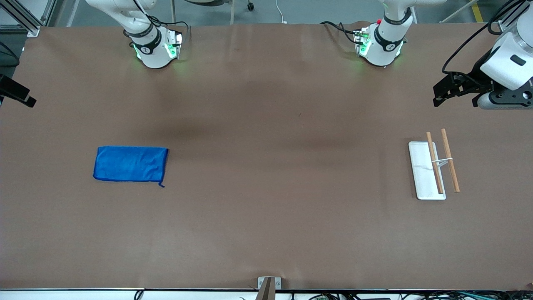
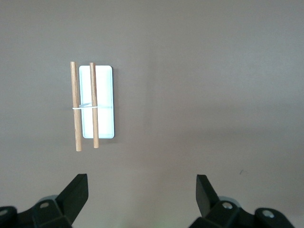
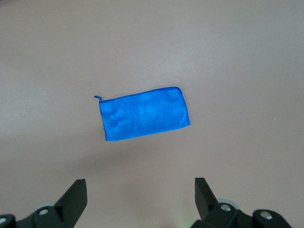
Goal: Right arm passes towel to left arm to hang
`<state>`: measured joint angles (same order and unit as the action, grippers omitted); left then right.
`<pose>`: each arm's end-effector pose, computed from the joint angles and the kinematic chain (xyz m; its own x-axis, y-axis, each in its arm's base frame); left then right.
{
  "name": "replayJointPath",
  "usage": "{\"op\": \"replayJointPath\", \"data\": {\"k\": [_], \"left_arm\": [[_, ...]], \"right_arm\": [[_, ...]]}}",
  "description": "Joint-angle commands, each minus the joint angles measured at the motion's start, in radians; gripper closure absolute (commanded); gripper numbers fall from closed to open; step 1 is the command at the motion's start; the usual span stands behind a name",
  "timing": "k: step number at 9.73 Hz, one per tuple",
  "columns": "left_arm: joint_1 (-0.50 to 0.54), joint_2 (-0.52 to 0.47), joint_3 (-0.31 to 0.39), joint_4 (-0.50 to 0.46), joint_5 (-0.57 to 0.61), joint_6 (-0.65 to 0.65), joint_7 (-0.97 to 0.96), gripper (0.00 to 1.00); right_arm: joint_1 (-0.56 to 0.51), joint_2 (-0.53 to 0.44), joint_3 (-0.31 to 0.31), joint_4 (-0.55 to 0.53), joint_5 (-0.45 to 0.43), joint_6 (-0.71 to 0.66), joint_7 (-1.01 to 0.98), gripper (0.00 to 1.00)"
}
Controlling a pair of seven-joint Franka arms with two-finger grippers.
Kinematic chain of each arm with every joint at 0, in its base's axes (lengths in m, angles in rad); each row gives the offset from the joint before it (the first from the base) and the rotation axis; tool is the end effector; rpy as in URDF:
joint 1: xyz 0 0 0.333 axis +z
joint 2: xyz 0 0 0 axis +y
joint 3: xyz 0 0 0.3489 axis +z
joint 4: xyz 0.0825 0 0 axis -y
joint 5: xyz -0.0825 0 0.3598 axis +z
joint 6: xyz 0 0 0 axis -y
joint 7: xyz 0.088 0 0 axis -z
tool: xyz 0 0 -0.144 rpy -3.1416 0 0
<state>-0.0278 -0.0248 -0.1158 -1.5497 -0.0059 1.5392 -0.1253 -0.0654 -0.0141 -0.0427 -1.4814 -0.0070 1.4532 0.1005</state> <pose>0.5140 -0.0761 0.6399 0.9997 -0.0185 0.0136 -0.0185 -0.9998 0.0048 0.5098 -0.0566 0.6570 0.9781 -0.2079 -0.0134 -0.2078 -0.9781 0.0078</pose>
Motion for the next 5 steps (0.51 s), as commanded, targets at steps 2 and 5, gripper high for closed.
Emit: {"op": "replayJointPath", "data": {"k": [2,5], "left_arm": [[-0.008,0.068,-0.008,0.058,0.018,0.003,-0.010,0.00],[0.002,0.098,-0.001,0.071,0.017,0.002,-0.010,0.00]], "right_arm": [[-0.004,0.013,0.003,-0.200,-0.001,0.129,-0.097,0.00],[0.012,0.017,0.003,-0.522,-0.013,0.481,-0.127,0.00]]}}
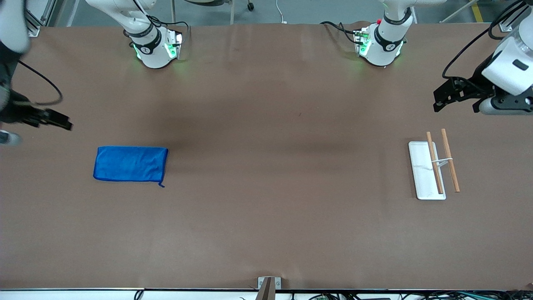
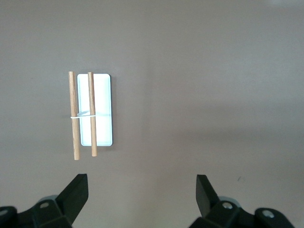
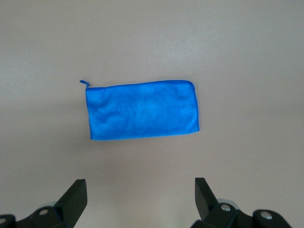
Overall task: Right arm passes towel to left arm to hang
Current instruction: 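Move the right gripper down over the blue towel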
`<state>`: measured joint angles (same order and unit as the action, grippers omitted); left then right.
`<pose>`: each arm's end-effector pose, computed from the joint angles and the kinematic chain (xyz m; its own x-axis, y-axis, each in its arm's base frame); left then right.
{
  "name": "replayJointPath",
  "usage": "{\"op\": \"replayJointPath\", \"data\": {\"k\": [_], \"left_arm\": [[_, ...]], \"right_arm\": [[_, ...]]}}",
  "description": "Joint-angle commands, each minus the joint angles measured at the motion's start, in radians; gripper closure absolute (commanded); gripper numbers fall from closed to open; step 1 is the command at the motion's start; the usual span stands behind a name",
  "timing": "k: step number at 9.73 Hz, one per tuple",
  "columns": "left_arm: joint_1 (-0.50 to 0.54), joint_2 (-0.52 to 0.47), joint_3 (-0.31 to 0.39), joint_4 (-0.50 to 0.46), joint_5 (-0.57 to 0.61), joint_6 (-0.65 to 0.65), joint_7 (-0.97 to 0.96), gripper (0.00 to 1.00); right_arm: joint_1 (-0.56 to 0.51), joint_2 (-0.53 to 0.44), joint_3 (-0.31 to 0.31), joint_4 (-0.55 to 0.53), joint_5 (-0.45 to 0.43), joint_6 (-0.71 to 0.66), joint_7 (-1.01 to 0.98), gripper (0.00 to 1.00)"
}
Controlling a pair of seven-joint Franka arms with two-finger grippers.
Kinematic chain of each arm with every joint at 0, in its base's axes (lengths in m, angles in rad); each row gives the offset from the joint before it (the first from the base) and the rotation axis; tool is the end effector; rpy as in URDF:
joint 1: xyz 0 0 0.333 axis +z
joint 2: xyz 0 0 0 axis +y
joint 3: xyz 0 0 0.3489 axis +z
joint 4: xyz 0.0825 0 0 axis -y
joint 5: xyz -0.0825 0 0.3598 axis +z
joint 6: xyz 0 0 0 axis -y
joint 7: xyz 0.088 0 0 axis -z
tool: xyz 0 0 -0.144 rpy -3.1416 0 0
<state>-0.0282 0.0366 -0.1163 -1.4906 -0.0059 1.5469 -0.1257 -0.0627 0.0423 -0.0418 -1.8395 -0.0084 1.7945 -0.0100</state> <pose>0.5362 -0.0776 0.6346 0.9997 -0.0188 0.0185 -0.0190 -0.9997 0.0126 0.5371 -0.0570 0.4954 0.9919 -0.0922 -0.0873 -0.0918 -0.9957 0.0089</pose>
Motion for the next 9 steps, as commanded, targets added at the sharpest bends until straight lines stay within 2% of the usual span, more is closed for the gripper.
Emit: {"op": "replayJointPath", "data": {"k": [1,3,4,7,9], "left_arm": [[0.007,0.029,0.006,0.009,0.020,-0.005,0.007,0.00],[0.002,0.025,0.009,0.007,0.020,-0.001,0.012,0.00],[0.002,0.005,0.007,0.000,0.018,-0.010,0.012,0.00],[0.002,-0.012,0.006,-0.010,0.017,-0.011,0.009,0.00],[0.002,-0.014,0.003,-0.013,0.017,-0.011,0.009,0.00]], "right_arm": [[0.011,-0.030,0.002,-0.260,-0.030,0.272,-0.021,0.00],[0.015,0.061,0.002,-0.380,-0.041,0.496,-0.021,0.00],[0.015,0.123,0.002,-0.406,-0.044,0.572,-0.021,0.00],[0.003,0.243,0.002,-0.461,-0.047,0.779,-0.019,0.00],[-0.003,0.287,-0.001,-0.465,-0.047,0.832,-0.019,0.00]]}}
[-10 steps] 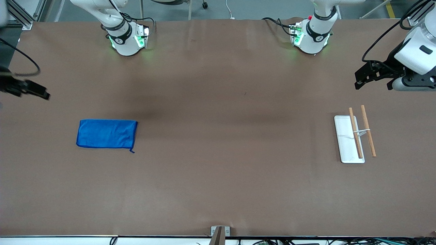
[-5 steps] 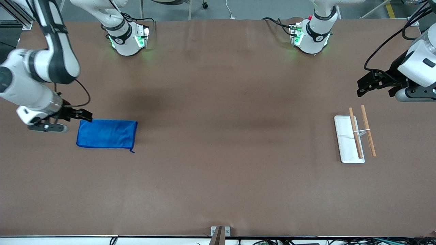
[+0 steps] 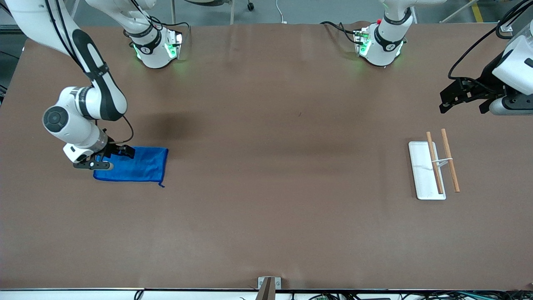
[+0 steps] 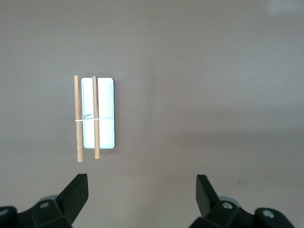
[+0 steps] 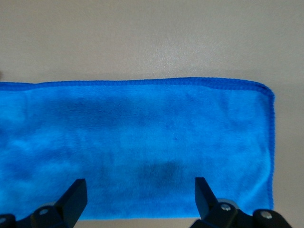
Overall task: Right arm passes towel to left arm to hang
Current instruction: 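Move the right gripper down over the blue towel, then close the right gripper on the blue towel's edge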
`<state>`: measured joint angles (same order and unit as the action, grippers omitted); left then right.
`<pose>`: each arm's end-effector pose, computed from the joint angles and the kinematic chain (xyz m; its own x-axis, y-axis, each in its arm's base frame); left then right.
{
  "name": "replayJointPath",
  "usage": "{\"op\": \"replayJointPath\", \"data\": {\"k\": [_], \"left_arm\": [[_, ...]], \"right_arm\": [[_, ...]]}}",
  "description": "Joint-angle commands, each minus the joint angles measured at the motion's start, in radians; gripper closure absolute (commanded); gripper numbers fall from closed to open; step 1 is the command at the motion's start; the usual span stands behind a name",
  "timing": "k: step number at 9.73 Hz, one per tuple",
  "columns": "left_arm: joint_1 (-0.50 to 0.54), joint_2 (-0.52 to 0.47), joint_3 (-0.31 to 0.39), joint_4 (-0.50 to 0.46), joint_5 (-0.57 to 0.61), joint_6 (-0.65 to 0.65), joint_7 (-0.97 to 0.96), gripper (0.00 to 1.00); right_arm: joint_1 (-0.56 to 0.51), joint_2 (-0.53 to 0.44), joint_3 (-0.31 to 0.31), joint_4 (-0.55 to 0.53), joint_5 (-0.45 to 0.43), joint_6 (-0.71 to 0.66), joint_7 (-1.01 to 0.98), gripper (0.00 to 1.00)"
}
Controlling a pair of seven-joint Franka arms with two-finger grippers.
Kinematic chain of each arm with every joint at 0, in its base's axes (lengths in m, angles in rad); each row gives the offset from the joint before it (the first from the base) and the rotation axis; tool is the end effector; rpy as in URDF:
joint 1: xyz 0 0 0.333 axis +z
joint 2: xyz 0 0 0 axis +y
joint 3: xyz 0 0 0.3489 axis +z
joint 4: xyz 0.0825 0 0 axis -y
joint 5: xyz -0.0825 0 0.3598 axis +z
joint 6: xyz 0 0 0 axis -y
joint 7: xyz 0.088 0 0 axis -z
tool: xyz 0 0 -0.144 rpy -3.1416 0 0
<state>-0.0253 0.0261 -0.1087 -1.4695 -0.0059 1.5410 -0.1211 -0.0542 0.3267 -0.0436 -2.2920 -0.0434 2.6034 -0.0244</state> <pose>0.5337 -0.0719 0.6492 0.9989 -0.0128 0.0442 -0.0134 -0.9998 0.0142 0.5245 -0.0517 0.2213 0.9993 -0.0341 -0.0168 -0.0334 -0.9988 0.0353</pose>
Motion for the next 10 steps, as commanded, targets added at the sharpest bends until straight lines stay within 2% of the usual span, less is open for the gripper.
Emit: {"op": "replayJointPath", "data": {"k": [1,5,6,8,10], "left_arm": [[-0.001,-0.003,-0.003,-0.034,0.015,-0.005,0.006,0.00],[-0.002,-0.002,-0.008,-0.034,0.018,-0.012,0.000,0.00],[-0.001,-0.002,-0.009,-0.031,0.018,-0.012,0.000,0.00],[-0.001,0.003,-0.009,-0.031,0.018,-0.012,0.006,0.00],[-0.001,0.005,-0.009,-0.029,0.018,-0.012,0.006,0.00]], "right_arm": [[-0.012,0.018,-0.001,-0.012,-0.012,0.046,-0.005,0.00],[-0.013,0.078,-0.019,-0.009,-0.012,0.107,-0.003,0.06],[-0.013,0.078,-0.019,-0.010,-0.012,0.104,-0.003,0.26],[-0.013,0.077,-0.018,-0.009,-0.012,0.096,0.006,0.97],[-0.013,0.078,-0.018,-0.009,-0.009,0.101,0.011,1.00]]}}
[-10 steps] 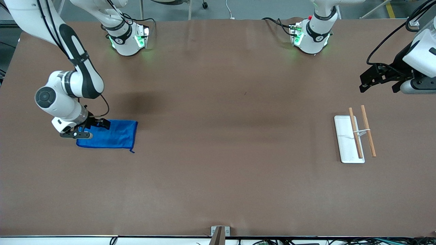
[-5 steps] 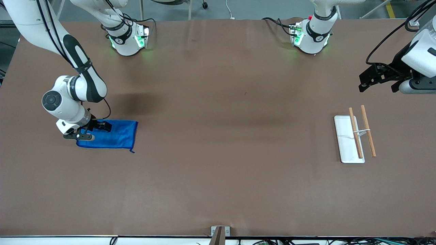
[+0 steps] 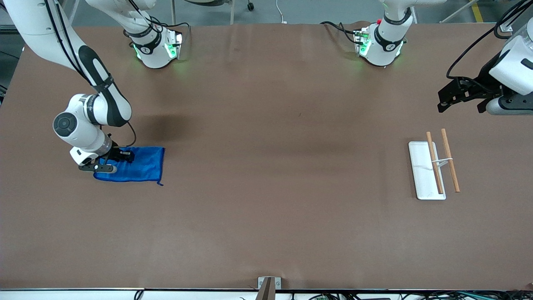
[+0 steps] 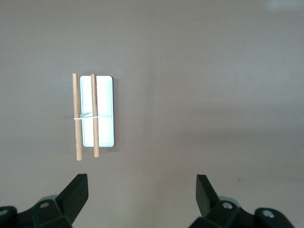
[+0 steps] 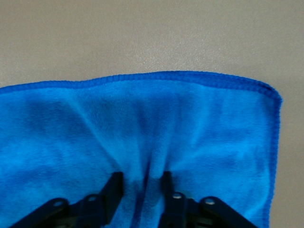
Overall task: Right arm passes towel to left arm to hang
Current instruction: 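Close the right gripper on the blue towel's edge, then lift the towel with the right gripper while the left gripper approaches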
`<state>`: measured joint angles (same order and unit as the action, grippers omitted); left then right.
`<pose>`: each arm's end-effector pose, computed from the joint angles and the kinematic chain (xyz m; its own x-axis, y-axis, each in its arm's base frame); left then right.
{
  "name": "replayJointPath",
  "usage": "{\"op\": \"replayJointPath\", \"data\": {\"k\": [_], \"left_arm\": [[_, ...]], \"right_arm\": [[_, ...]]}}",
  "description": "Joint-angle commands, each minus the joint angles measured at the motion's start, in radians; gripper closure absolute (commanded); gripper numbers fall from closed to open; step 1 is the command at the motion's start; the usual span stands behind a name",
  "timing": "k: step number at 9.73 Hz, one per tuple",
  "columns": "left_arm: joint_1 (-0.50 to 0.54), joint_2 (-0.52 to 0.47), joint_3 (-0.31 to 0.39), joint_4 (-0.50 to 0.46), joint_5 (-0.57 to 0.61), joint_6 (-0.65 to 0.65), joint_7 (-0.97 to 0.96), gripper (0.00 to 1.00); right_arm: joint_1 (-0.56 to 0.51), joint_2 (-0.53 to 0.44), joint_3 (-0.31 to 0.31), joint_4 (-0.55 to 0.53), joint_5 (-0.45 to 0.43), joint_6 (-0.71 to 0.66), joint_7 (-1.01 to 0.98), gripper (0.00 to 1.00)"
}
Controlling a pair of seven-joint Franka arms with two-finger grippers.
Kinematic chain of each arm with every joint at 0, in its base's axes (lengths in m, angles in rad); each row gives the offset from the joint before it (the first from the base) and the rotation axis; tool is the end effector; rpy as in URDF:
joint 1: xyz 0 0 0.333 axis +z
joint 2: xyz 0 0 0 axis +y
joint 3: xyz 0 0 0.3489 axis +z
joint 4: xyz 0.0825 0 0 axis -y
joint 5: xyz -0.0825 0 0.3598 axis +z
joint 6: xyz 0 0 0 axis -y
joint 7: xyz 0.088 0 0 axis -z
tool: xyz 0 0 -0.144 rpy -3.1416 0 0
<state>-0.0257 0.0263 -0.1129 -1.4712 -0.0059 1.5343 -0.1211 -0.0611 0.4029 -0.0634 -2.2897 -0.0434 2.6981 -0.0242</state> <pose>0.5325 -0.0742 0.6477 0.9992 -0.0175 0.0356 -0.0180 -0.9998 0.0133 0.5279 -0.0662 0.1902 0.9984 -0.0559 0.0038 -0.0560 -0.9975 0.0438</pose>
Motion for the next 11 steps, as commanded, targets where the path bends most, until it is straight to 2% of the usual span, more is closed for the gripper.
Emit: {"op": "replayJointPath", "data": {"k": [1,3,4,6,8,9,11], "left_arm": [[0.000,0.004,-0.005,-0.027,0.017,-0.005,0.008,0.00],[0.000,0.007,-0.005,-0.026,0.018,-0.005,0.009,0.00],[0.000,0.007,-0.005,-0.024,0.017,-0.005,0.009,0.00],[0.000,0.007,-0.005,-0.023,0.011,-0.003,0.014,0.01],[-0.003,0.009,-0.008,-0.021,0.007,-0.003,0.023,0.01],[-0.011,0.009,-0.011,-0.021,0.006,-0.003,0.024,0.01],[-0.014,0.021,-0.039,-0.020,-0.028,-0.002,0.040,0.01]], "right_arm": [[-0.006,0.002,0.002,-0.010,-0.007,0.003,0.010,1.00],[-0.002,-0.007,0.002,-0.008,-0.007,-0.009,0.010,1.00],[0.006,-0.042,0.004,0.015,-0.007,-0.108,0.015,1.00],[0.038,-0.136,0.013,0.132,-0.007,-0.423,0.017,1.00],[0.084,-0.193,0.040,0.237,-0.007,-0.646,0.065,1.00],[0.090,-0.190,0.104,0.324,-0.007,-0.790,0.111,1.00],[0.093,-0.193,0.216,0.433,-0.003,-0.898,0.173,1.00]]}}
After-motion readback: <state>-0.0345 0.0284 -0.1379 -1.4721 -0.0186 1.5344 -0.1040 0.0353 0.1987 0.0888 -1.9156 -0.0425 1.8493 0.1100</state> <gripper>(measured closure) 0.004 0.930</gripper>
